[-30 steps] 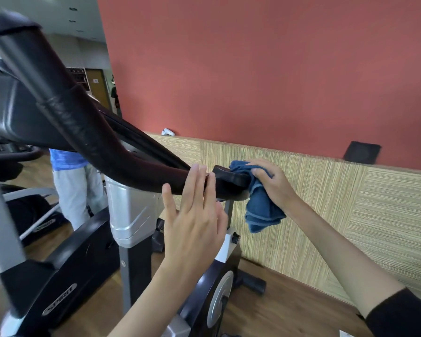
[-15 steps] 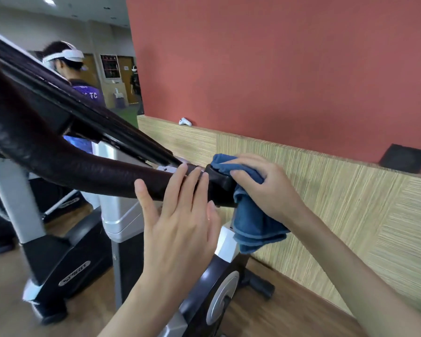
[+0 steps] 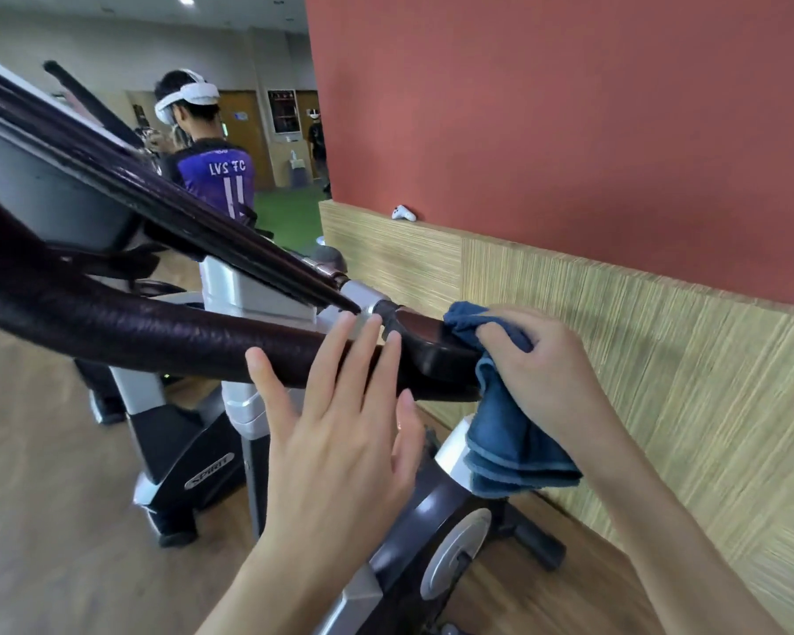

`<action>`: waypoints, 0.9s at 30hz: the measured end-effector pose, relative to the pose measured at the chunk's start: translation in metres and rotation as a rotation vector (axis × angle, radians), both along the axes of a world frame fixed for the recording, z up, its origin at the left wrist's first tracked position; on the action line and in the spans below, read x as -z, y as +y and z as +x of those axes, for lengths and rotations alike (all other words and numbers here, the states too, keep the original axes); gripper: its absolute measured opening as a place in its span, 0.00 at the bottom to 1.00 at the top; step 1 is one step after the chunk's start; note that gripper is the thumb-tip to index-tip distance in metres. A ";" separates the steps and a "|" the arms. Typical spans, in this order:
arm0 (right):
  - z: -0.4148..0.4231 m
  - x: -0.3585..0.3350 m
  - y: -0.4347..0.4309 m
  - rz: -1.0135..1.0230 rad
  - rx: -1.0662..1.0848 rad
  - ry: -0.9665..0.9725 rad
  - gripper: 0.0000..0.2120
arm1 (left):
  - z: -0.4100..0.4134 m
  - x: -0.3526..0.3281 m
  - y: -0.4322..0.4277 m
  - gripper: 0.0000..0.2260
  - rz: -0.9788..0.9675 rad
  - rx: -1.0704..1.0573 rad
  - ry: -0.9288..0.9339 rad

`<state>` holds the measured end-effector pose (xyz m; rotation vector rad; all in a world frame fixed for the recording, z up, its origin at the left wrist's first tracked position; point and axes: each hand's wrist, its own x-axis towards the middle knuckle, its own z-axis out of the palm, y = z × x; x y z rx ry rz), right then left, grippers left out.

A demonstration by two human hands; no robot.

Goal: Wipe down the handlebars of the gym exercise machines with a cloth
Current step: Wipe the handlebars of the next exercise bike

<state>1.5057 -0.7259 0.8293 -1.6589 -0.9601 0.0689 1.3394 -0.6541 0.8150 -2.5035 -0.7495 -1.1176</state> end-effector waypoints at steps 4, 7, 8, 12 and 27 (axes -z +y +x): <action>-0.018 0.000 0.003 0.137 -0.135 -0.225 0.12 | 0.009 0.002 -0.005 0.19 -0.008 -0.019 -0.058; -0.004 0.017 0.006 0.303 -0.207 -0.291 0.15 | 0.018 0.005 -0.010 0.19 -0.015 -0.051 -0.132; 0.006 0.024 0.007 0.352 -0.227 -0.286 0.14 | 0.022 0.007 -0.011 0.19 -0.016 -0.075 -0.154; 0.040 0.047 0.008 0.473 -0.315 -0.163 0.13 | 0.040 0.017 -0.021 0.22 -0.006 -0.165 -0.216; 0.062 0.101 0.008 0.364 -0.421 0.026 0.16 | 0.083 0.051 -0.035 0.26 0.041 -0.352 -0.240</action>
